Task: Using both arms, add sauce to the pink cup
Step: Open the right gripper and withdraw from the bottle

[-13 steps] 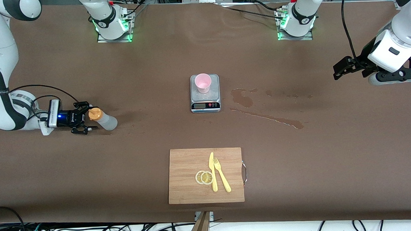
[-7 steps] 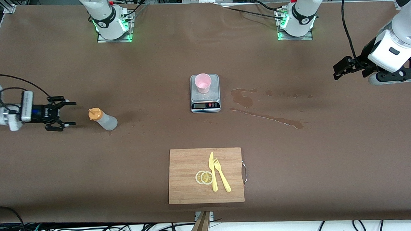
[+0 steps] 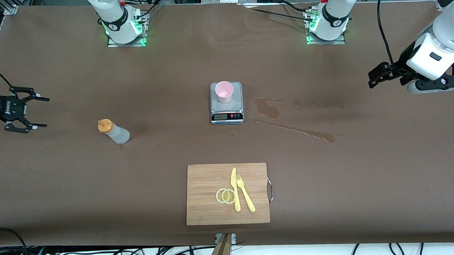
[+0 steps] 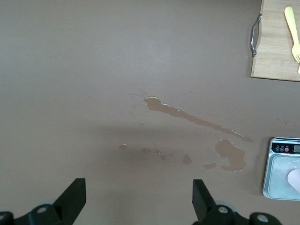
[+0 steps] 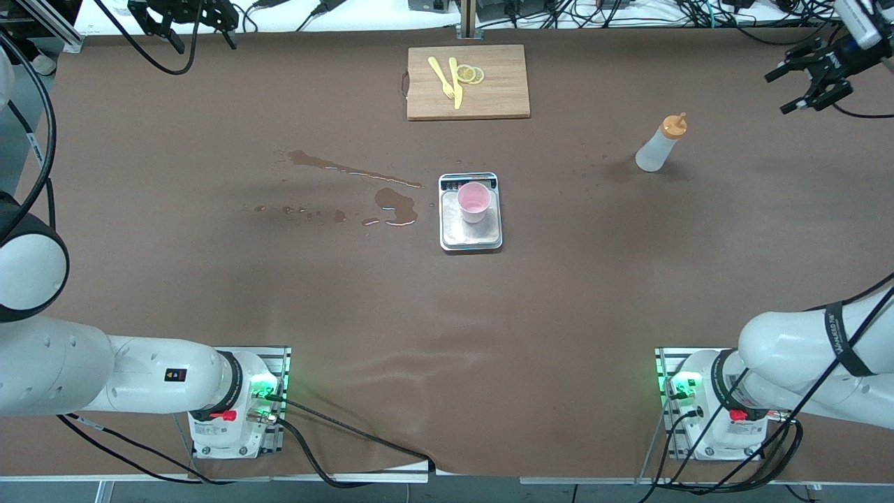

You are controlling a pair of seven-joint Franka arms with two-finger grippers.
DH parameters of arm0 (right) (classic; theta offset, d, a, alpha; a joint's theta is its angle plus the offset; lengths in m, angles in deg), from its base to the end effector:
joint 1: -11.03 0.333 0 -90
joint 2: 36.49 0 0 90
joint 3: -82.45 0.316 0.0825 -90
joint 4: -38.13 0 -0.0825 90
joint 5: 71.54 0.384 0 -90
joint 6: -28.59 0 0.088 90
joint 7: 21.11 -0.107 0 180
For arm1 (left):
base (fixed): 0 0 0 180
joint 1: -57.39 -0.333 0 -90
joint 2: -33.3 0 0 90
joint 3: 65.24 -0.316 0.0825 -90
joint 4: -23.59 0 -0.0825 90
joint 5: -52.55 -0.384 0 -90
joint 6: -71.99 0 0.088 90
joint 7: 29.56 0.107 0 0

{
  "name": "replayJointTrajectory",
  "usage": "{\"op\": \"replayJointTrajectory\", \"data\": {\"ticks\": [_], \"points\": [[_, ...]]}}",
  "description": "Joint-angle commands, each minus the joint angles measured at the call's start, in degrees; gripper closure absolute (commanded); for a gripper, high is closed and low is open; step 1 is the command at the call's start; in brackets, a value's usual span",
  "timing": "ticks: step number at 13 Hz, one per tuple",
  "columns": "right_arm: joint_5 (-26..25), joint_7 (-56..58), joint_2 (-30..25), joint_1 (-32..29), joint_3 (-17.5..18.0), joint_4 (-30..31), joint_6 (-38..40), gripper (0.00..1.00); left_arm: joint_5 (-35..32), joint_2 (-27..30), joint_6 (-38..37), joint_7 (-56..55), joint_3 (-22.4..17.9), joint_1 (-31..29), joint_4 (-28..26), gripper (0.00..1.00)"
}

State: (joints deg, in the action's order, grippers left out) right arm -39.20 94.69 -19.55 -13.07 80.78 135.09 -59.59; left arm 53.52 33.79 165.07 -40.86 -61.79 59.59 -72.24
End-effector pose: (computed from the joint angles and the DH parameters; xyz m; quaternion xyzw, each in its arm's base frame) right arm 0.5621 -0.2046 0.4116 -0.7007 -0.6252 -0.1839 0.2904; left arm 0.5507 -0.0563 0.5857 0.9985 0.0499 -0.0207 0.0052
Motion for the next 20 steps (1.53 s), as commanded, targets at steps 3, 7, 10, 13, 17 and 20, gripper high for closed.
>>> {"op": "replayJointTrajectory", "data": {"ticks": [3, 7, 10, 13, 17, 20], "points": [[-10.2, -22.2, -14.5, 3.5, 0.1, 4.4, -2.2, 0.00, 0.7, 0.6, -0.5, 0.5, 0.1, -0.1, -0.3, 0.00], [-16.5, -43.3, -20.3, 9.4, -1.5, 3.7, -3.4, 0.00, 0.7, 0.6, -0.5, 0.5, 0.1, 0.0, -0.3, 0.00], [-24.5, -64.2, -23.6, 16.5, -2.6, 2.6, -5.2, 0.00, 0.7, 0.6, -0.5, 0.5, 0.1, 0.0, -0.3, 0.00], [-29.7, -81.8, -23.8, 20.6, -2.7, -0.5, -4.7, 0.00, 0.7, 0.6, -0.5, 0.5, 0.1, 0.1, -0.3, 0.00], [-30.8, -98.7, -23.9, 24.6, -3.9, -1.8, -4.4, 0.00, 0.7, 0.6, -0.5, 0.5, 0.1, 0.1, -0.3, 0.00], [-31.8, -106.6, -23.8, 27.5, -4.0, -2.5, -4.0, 0.00, 0.7, 0.6, -0.5, 0.5, 0.1, 0.1, -0.3, 0.00]]}}
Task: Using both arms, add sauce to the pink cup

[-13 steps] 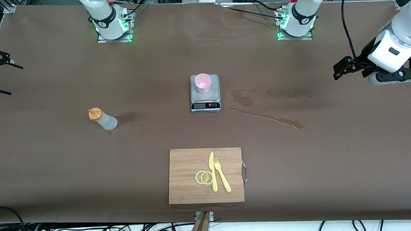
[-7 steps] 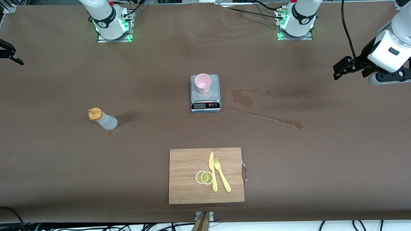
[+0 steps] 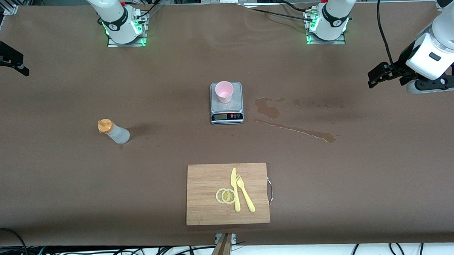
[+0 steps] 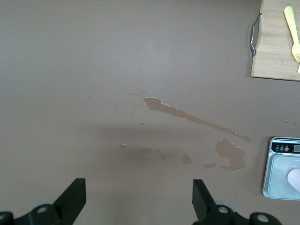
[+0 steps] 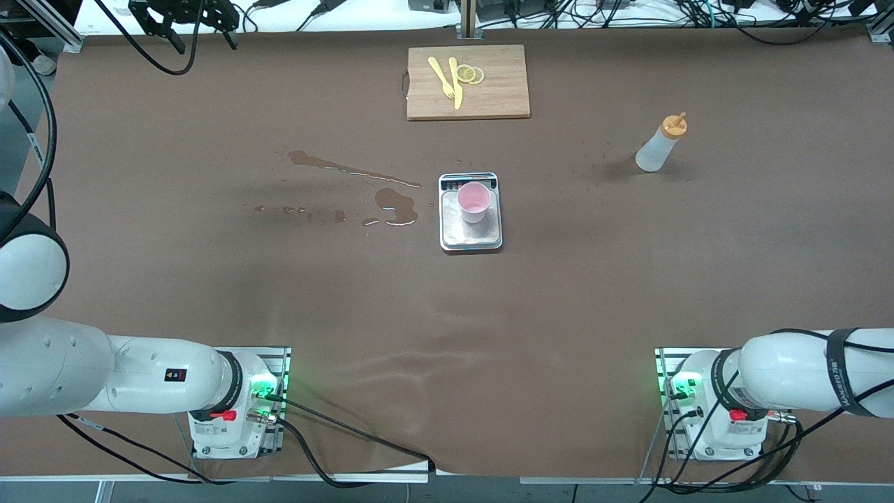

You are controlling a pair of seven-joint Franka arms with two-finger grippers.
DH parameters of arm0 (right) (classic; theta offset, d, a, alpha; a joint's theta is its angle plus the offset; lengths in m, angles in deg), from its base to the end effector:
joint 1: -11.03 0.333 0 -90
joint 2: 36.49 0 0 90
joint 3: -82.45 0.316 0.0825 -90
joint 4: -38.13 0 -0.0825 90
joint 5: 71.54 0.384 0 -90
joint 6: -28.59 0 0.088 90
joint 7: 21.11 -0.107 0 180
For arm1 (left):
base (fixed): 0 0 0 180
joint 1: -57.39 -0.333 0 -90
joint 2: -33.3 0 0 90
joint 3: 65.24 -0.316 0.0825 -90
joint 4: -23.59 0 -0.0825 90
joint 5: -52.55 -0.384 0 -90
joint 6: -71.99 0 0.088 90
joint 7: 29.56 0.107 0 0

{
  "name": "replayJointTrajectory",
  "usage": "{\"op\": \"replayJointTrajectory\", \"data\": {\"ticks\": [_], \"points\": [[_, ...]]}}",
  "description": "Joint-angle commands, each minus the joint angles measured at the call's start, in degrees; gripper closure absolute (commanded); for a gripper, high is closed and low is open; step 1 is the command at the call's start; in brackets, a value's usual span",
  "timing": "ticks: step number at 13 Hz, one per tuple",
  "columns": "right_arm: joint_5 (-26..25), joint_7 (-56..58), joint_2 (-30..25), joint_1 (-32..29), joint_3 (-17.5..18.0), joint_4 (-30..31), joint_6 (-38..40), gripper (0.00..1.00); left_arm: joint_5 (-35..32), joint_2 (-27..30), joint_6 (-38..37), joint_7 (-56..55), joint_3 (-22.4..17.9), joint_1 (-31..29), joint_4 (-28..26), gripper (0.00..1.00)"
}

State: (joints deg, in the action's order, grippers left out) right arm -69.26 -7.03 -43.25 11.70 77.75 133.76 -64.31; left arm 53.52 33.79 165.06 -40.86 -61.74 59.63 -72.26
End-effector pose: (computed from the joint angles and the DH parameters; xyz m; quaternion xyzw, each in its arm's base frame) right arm 0.5213 -0.0354 0.6459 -0.9953 -0.0873 -0.0384 0.0189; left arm 0.5505 -0.0572 0.5855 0.9986 0.0491 -0.0210 0.0051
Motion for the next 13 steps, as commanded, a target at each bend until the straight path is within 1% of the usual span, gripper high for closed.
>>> {"op": "replayJointTrajectory", "data": {"ticks": [1, 4, 13], "points": [[-3.0, -6.0, -0.1, 2.8, -0.8, -1.4, 0.7, 0.00, 0.7, 0.6, -0.5, 0.5, 0.0, 0.0, -0.3, 0.00], [-3.7, -5.0, 0.5, 2.8, -0.8, -2.9, 0.7, 0.00, 0.7, 0.6, -0.5, 0.5, 0.0, 0.0, -0.3, 0.00], [-3.2, -5.7, 1.1, 2.5, -0.8, -3.4, 0.4, 0.00, 0.7, 0.7, -0.5, 0.5, 0.0, 0.0, -0.3, 0.00]]}}
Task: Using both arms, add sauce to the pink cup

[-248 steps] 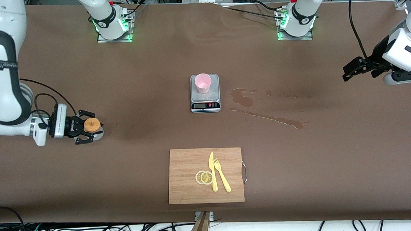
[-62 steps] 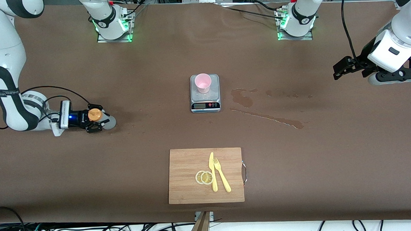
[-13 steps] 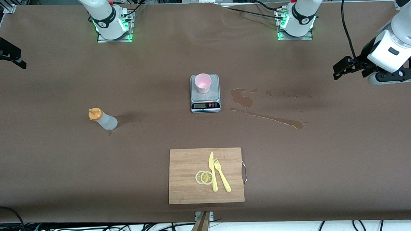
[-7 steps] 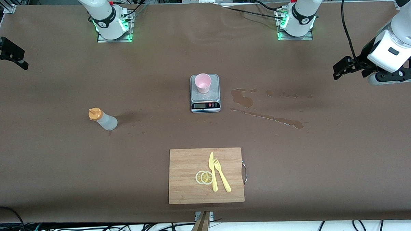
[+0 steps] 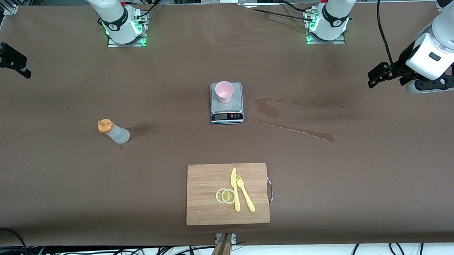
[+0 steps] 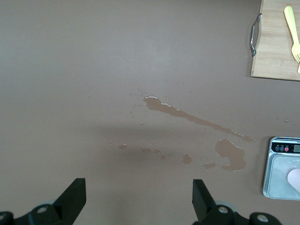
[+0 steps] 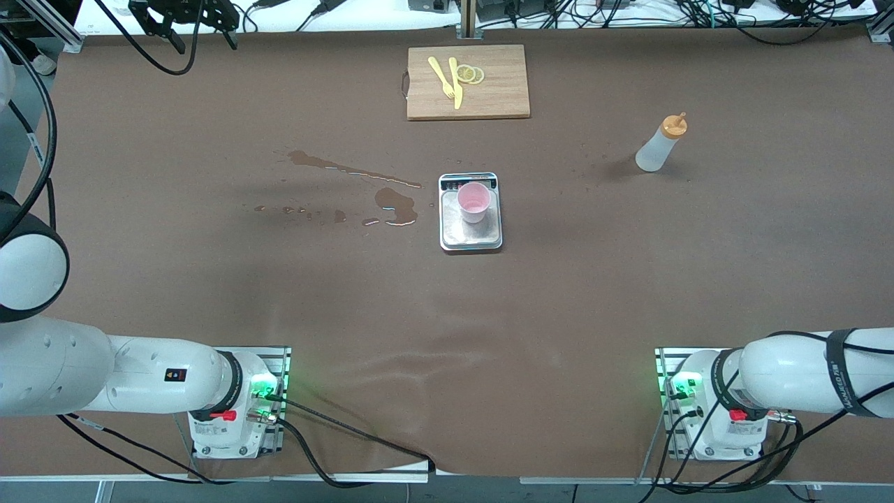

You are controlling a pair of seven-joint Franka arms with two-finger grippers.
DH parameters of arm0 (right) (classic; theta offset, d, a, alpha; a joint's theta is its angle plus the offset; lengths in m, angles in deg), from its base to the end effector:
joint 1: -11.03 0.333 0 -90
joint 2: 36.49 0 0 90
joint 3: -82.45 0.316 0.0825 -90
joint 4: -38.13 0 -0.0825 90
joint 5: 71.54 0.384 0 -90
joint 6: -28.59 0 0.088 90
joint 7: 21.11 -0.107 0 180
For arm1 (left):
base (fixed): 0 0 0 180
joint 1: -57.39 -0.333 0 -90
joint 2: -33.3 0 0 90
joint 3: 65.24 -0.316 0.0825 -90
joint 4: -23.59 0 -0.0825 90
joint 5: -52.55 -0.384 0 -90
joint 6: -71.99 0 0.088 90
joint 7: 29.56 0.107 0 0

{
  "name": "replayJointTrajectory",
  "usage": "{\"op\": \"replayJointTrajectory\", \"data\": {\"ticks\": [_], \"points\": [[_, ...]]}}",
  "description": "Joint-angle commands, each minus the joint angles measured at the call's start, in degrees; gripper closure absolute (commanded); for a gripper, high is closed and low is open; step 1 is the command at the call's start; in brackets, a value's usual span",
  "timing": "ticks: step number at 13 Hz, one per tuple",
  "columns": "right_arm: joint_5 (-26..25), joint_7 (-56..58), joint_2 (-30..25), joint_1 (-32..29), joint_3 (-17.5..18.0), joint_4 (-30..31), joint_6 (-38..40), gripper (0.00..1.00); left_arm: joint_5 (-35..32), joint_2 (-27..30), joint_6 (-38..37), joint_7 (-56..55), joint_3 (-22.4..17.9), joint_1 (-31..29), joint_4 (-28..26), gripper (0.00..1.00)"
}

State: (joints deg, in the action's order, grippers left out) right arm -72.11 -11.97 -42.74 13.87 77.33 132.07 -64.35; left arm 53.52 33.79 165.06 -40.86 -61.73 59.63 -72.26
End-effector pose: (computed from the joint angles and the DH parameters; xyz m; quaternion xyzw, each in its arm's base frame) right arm 0.5250 -0.0248 0.6553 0.9972 0.0598 0.0453 0.0046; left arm 0.5505 -0.0573 0.5855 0.9986 0.0490 -0.0210 0.0051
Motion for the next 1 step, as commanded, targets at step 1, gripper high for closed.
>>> {"op": "replayJointTrajectory", "data": {"ticks": [1], "points": [[-0.5, -0.3, 0.5, 0.3, -0.4, -1.7, 0.7, 0.00, 0.7, 0.7, -0.5, 0.5, 0.0, -0.3, -0.3, 0.00]]}}
